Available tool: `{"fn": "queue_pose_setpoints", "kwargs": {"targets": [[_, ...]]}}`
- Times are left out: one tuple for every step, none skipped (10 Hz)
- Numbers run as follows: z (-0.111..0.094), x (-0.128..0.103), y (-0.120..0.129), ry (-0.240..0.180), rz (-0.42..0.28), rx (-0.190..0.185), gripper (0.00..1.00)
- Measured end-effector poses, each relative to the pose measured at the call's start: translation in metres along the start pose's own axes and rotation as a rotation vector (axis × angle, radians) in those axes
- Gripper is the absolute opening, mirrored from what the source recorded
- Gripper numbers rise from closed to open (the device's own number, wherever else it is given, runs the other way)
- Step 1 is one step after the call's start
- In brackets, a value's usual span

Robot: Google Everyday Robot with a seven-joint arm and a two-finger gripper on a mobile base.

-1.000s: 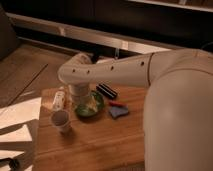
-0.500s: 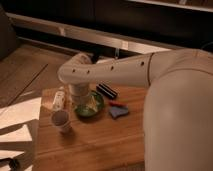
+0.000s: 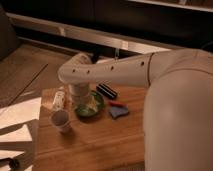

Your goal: Pick up the ceramic cup

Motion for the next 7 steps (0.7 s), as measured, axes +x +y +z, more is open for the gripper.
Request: {"fn": "queue_pose_setpoints", "kwargs": {"targets": [[0.000, 0.000, 0.000, 0.000, 0.000, 0.000, 0.65], [0.000, 0.000, 0.000, -0.001, -0.001, 0.001, 0.65], [-0.001, -0.001, 0.000, -0.007, -0.006, 0.003, 0.65], [-0.003, -0.004, 0.002, -0.023, -0.030, 0.012, 0.65], [-0.009, -0.010, 0.020, -0.061, -0.123, 0.023, 0.65], [-0.011, -0.011, 0.038, -0.081, -0.217, 0.045, 0.65], [-0.013, -0.011, 0.056, -0.095, -0.311, 0.077, 0.65]]}}
